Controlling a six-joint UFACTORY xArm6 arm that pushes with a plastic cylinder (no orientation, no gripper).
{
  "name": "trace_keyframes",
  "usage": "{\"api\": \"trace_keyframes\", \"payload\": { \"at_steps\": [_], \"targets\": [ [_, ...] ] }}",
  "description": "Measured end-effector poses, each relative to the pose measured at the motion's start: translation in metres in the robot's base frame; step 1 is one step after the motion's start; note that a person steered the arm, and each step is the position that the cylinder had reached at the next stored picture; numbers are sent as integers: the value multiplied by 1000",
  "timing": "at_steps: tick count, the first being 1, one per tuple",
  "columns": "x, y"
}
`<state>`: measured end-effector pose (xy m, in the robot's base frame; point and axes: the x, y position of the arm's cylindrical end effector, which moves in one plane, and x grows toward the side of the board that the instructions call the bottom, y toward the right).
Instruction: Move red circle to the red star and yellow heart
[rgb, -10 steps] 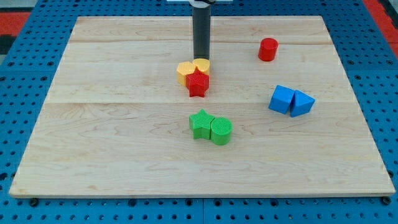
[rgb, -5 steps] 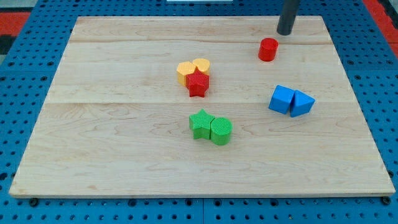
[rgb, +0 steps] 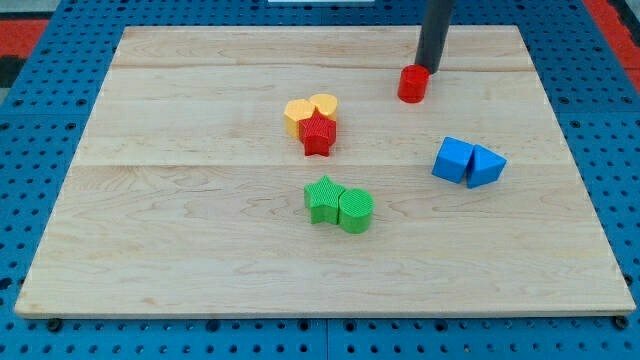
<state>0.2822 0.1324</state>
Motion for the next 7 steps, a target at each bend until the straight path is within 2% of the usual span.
{"api": "trace_keyframes", "payload": {
  "at_steps": [3,7],
  "targets": [
    [38,-24],
    [97,-1]
  ]
}}
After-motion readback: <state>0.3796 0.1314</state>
